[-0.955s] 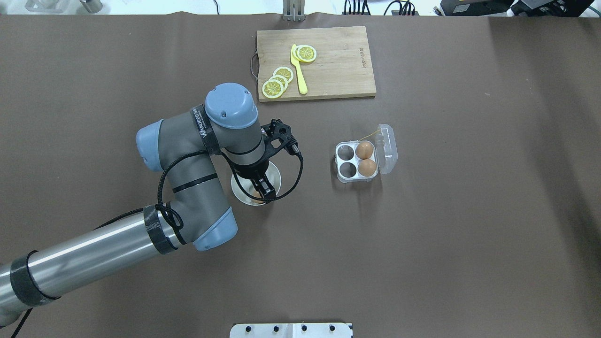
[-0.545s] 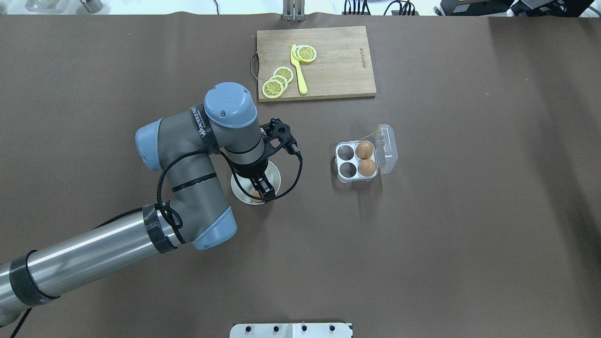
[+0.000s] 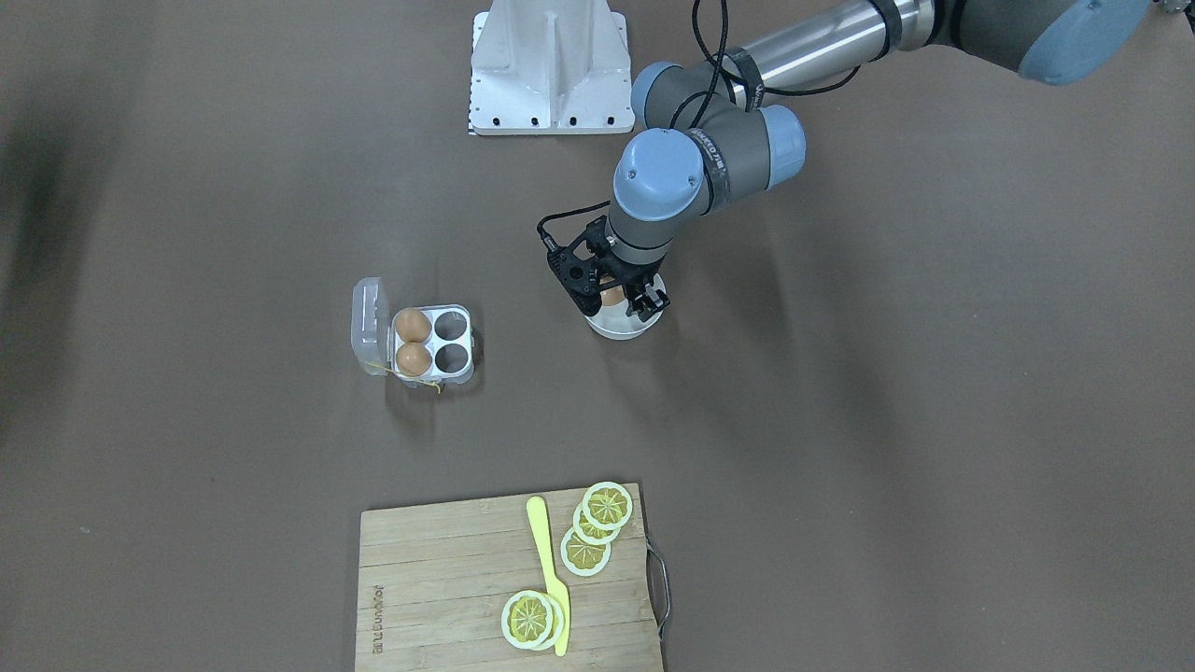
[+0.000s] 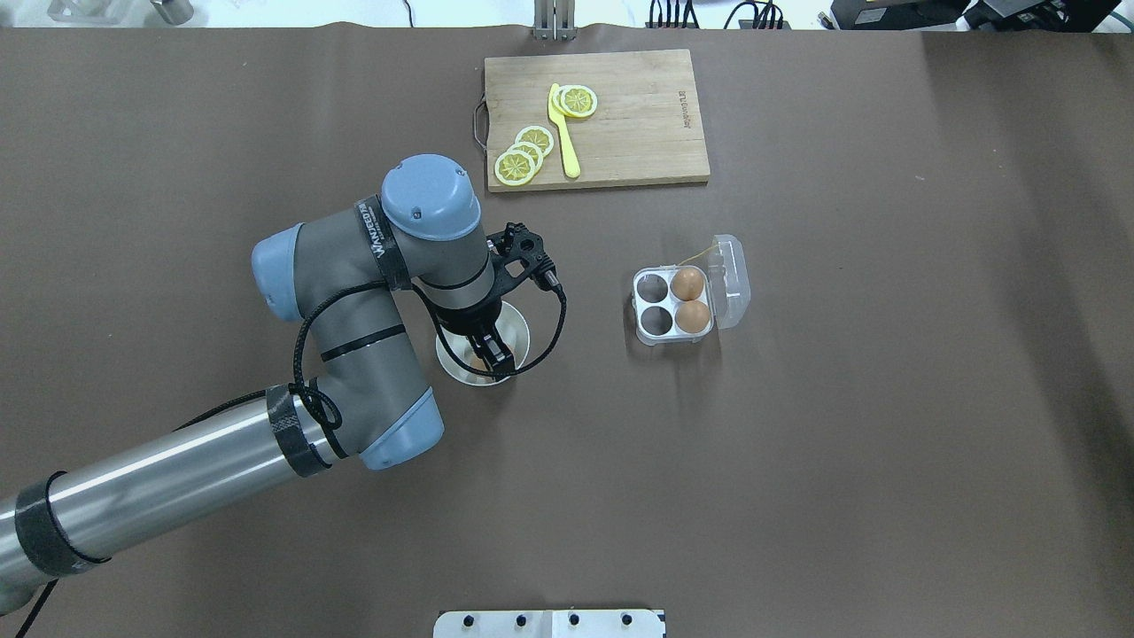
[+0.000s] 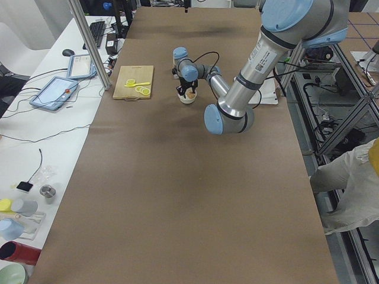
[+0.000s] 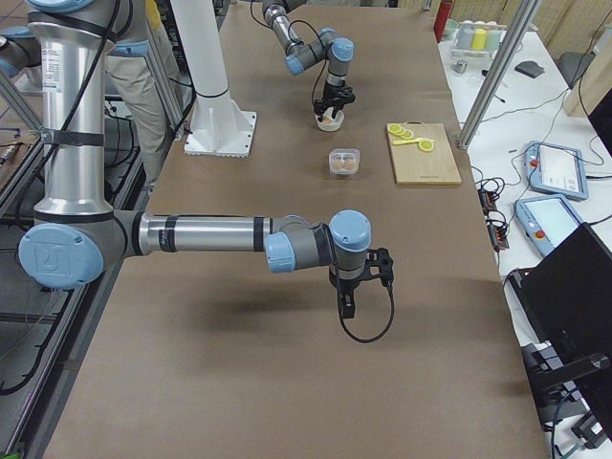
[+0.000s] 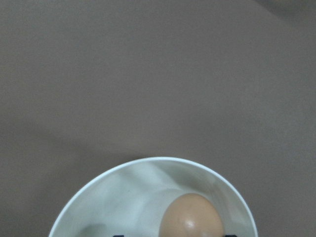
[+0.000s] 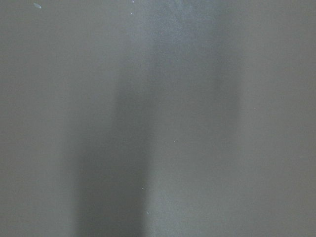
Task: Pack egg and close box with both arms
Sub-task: 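Close the left gripper on the brown egg and lift it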
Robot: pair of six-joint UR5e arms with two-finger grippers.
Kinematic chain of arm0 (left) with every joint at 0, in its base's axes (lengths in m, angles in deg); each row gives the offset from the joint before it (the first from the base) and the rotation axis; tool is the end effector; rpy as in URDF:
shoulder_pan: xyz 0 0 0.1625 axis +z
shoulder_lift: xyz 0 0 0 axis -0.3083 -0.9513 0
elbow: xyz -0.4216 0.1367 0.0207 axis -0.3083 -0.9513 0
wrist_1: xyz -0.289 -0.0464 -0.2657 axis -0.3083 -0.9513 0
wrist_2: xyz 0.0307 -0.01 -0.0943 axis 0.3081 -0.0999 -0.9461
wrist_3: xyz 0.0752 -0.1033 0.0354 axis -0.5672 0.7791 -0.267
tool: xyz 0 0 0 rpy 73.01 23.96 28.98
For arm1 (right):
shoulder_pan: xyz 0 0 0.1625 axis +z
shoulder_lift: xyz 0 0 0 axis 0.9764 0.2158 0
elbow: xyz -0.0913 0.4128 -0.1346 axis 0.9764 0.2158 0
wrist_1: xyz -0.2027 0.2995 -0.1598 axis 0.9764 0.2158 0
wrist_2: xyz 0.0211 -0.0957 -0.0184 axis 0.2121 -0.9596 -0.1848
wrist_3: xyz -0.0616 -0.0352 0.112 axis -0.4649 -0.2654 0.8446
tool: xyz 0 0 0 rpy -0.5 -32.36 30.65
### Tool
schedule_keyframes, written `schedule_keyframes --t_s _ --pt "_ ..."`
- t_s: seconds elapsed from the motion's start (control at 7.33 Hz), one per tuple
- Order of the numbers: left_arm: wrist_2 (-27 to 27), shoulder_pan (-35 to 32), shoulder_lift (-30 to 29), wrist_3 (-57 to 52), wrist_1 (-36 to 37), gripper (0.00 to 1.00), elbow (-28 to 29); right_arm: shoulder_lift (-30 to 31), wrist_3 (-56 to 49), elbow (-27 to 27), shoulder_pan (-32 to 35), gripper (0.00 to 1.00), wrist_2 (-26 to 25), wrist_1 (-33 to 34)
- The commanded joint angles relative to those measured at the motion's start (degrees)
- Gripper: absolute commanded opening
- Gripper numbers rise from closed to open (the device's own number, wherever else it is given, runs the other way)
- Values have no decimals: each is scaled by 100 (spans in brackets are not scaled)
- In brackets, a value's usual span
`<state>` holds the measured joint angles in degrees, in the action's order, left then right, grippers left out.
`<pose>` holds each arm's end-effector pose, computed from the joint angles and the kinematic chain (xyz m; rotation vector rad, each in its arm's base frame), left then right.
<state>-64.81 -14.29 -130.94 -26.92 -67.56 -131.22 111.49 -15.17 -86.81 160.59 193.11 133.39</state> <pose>0.6032 -0.4590 0.2833 0.3155 0.8404 0.9844 -0.0143 -0.4607 0.6746 0.1012 -0.7790 -0.0942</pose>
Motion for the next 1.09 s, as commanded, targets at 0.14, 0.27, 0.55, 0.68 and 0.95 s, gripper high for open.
schedule_keyframes --t_s 0.14,0.27,0.55,0.68,0.95 --pt "0 -1 -6 -1 -9 70 29 13 0 0 0 100 0 -1" --pt "9 -1 -6 -18 -9 65 29 13 0 0 0 100 0 -1" --pt "9 8 -6 -9 -9 52 89 30 -9 0 0 100 0 -9" --pt "61 8 -6 -1 -165 46 177 30 -9 0 0 100 0 -18" --pt "88 8 -6 0 -351 42 301 30 -9 0 0 100 0 -18"
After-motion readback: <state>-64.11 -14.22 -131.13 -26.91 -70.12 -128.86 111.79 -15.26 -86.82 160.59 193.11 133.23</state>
